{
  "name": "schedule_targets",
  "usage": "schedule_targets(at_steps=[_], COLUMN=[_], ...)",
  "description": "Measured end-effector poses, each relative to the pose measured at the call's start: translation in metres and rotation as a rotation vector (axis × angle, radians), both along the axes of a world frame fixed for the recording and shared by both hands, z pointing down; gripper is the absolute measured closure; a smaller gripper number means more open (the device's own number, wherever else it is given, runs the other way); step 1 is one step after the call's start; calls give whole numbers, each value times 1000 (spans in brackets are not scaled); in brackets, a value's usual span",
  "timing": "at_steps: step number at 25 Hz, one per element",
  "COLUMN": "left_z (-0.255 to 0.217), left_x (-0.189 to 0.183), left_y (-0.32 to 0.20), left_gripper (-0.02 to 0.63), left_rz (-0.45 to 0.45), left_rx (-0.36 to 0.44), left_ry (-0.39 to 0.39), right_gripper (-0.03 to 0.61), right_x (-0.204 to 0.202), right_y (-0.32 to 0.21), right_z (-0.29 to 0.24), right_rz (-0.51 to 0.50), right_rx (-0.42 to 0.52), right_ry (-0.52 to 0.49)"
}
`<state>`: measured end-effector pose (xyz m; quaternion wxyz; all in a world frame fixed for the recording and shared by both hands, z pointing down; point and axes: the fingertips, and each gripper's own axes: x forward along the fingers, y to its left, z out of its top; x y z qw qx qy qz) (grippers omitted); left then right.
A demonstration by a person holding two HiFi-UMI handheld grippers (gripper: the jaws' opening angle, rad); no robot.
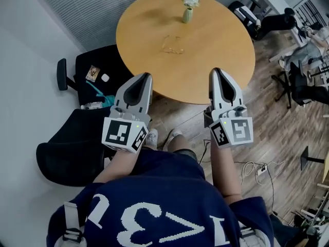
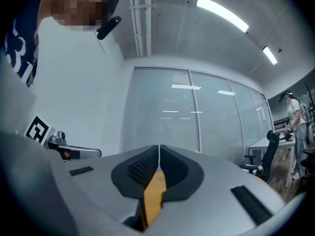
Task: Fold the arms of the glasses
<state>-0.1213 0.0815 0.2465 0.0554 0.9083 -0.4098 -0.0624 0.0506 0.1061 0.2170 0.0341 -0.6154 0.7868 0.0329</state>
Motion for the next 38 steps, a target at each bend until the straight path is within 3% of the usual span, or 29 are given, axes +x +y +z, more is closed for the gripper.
schedule_targets(at_steps=[4,10,18,27,38], left_z=[10,31,33,31,48], left_x=[-5,-15,26,55,55], left_y=[-19,-72,-128,-176,-247], left_gripper=[591,591,591,591,591], left_rz=[-53,-207,-353,-369,-259], left_rx=[-2,-25,-15,-12,-32], left_ry=[-44,-48,-84,-105,-94], right_gripper=[548,548,548,548,548], right_x=[5,32,87,102,108], right_y=[-34,-100,-179,-220,-259], right_z=[4,0,-1,22,41], right_rz=[-53,-169,-290,-337,-222], right_rx=[-4,23,37,-13,-66], right_ry=[-4,5,-9,-44,-3])
